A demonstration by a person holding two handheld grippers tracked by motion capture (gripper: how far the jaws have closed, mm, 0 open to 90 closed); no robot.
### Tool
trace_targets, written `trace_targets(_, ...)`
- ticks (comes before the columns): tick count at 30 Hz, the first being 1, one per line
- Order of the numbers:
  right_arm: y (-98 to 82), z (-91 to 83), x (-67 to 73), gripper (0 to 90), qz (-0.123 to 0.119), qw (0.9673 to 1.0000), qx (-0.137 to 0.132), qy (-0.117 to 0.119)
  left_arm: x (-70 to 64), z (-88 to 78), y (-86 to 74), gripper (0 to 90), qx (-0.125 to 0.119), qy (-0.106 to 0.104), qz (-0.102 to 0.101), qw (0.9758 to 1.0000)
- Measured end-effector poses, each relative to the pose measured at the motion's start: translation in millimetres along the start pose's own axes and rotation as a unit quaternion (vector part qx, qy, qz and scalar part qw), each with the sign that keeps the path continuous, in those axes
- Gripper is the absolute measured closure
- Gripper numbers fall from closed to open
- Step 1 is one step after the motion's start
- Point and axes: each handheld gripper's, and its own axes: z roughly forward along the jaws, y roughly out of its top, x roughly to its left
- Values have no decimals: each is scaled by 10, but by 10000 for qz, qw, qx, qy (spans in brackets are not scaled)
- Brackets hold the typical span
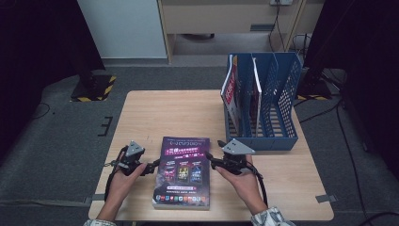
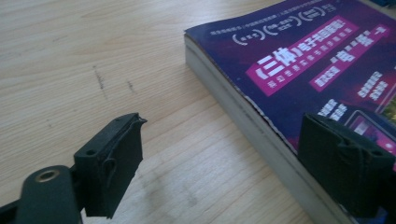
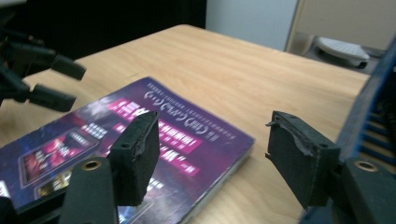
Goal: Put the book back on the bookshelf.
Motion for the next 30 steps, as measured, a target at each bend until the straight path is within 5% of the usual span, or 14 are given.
trace_targets(6,-50,85,61,432,-133,9996,234,121,-120,-28,36,250,-105,-124,60,9999)
trace_targets(12,-71,82,25,487,-141,9993,297,157,-173,-22,75,451,-153,-276,159,9994)
trace_targets(22,-141,174,43,381,-17,9970,631,438,-248,93,48,553,172,-457,224,9986)
trace_targets(30,-169,210,17,328,115,9956,792,491,-242,121,64,579,119,-531,149,9984)
